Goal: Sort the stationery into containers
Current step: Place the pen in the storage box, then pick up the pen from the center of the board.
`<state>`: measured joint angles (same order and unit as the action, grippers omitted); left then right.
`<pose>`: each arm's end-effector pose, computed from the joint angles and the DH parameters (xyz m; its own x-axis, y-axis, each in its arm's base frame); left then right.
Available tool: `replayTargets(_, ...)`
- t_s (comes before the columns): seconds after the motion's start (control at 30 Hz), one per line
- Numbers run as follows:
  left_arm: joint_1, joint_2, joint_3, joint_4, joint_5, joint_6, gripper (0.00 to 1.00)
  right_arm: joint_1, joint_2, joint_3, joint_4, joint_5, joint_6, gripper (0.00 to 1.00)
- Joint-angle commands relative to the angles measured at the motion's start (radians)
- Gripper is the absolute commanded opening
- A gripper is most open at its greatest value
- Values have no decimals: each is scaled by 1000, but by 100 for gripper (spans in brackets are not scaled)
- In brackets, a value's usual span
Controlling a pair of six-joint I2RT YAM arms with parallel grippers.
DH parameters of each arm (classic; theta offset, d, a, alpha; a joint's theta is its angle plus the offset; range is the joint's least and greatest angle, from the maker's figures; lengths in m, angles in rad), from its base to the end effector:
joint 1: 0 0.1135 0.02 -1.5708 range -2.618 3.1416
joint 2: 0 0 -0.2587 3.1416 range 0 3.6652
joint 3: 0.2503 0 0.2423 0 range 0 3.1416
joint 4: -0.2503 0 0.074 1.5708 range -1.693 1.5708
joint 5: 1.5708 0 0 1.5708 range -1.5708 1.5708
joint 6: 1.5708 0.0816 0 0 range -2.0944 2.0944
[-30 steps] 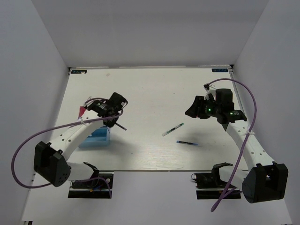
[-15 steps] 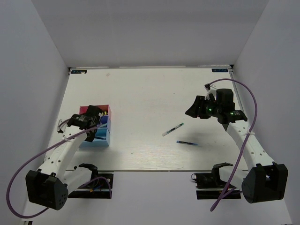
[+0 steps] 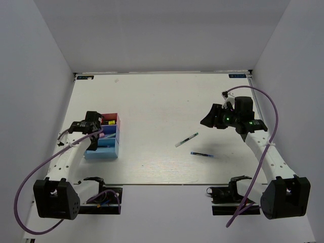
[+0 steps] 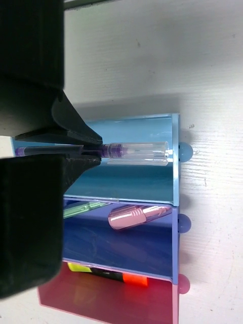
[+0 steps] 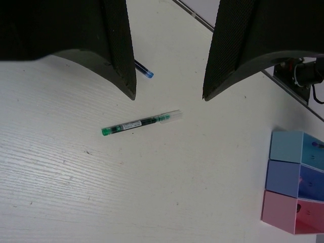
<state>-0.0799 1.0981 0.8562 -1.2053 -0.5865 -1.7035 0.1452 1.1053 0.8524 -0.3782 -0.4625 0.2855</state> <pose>0.1651 0.0321 0.2050 0.1324 -0.8388 -0.5281 -0.9803 -0.0320 -0.1949 0.2568 0.0744 0.2573 -0.6970 0.1528 -0.7006 -0.3018 0.8237 0.4800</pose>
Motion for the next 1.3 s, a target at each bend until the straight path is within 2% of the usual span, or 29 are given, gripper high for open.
replayTargets(0.0, 17, 29, 0, 41, 1, 1, 0, -9, -22, -10, 36, -33, 9, 60)
replayTargets(0.03, 17, 31, 1, 44, 1, 8, 0, -9, -22, -10, 36, -36, 9, 62)
replayTargets(0.1, 19, 45, 12, 47, 7, 18, 24, -9, -21, -13, 44, -47, 3, 68)
replayTargets(0.13, 19, 48, 10, 49, 10, 16, 32, -12, -22, -13, 41, -47, 1, 70)
replayTargets(0.23, 19, 42, -5, 78, 19, 38, 40, -13, -18, -13, 45, -61, -9, 71)
replayTargets(0.3, 25, 32, -6, 88, 19, 54, 55, -13, -15, -15, 45, -71, -23, 71)
replayTargets(0.33, 25, 29, -3, 89, 20, 57, 58, -12, -19, -15, 47, -80, -26, 73)
replayTargets(0.4, 28, 10, 1, 110, 34, 94, 58, -12, -21, -16, 58, -106, -60, 73)
replayTargets(0.43, 28, -3, 1, 128, 46, 113, 55, -12, -22, -22, 59, -143, -78, 73)
replayTargets(0.5, -9, -50, -25, 212, 57, 253, 27, -13, -33, -30, 67, -232, -219, 59)
replayTargets(0.53, -24, -84, -38, 377, 100, 313, 11, -15, -33, -33, 68, -257, -265, 51)
replayTargets(0.57, -65, -108, -55, 421, 135, 443, 0, -13, -36, -45, 67, -340, -379, 36)
replayTargets(0.6, -75, -112, -72, 473, 172, 512, 0, -9, -30, -46, 64, -369, -511, 34)
replayTargets(0.63, -92, -112, -88, 639, 371, 774, 0, -7, -21, -47, 18, -408, -582, 32)
replayTargets(0.67, -109, -104, -86, 664, 443, 841, 0, -15, -13, -53, -11, -462, -805, 29)
replayTargets(0.7, -132, -92, -79, 677, 582, 898, 5, -13, -1, -50, -40, -576, -1062, 33)
replayTargets(0.73, -147, -30, -9, 640, 644, 1076, 19, -13, 20, -50, -205, -582, -1329, 38)
replayTargets(0.77, -168, -5, 24, 600, 707, 1123, 35, -15, 51, -33, -258, -573, -1449, 43)
replayTargets(0.8, -254, 20, 112, 523, 703, 1168, 57, -13, 77, -20, -356, -562, -1758, 51)
replayTargets(0.83, -283, 75, 133, 466, 688, 1282, 64, -13, 161, 26, -461, -542, -1852, 52)
replayTargets(0.87, -375, 85, 150, 452, 656, 1315, 67, -12, 198, 83, -570, -522, -2025, 52)
replayTargets(0.9, -403, 94, 173, 420, 636, 1367, 67, -12, 240, 115, -629, -509, -2027, 52)
replayTargets(0.93, -429, 97, 188, 411, 616, 1404, 65, -10, 371, 199, -742, -489, -2277, 53)
replayTargets(0.97, -475, 100, 194, 394, 591, 1416, 60, -9, 414, 280, -836, -475, -2333, 53)
replayTargets(1.0, -491, 91, 196, 388, 591, 1418, 44, -3, 456, 363, -869, -446, -2406, 53)
replayTargets(1.07, -515, 63, 184, 379, 585, 1430, 27, 16, 597, 431, -950, -429, -2476, 53)
replayTargets(1.1, -530, 59, 172, 380, 585, 1426, 22, 8, 644, 503, -950, -410, -2473, 53)
replayTargets(1.27, -586, -45, 81, 405, 588, 1409, 29, 45, 766, 554, -878, -328, -2465, 53)
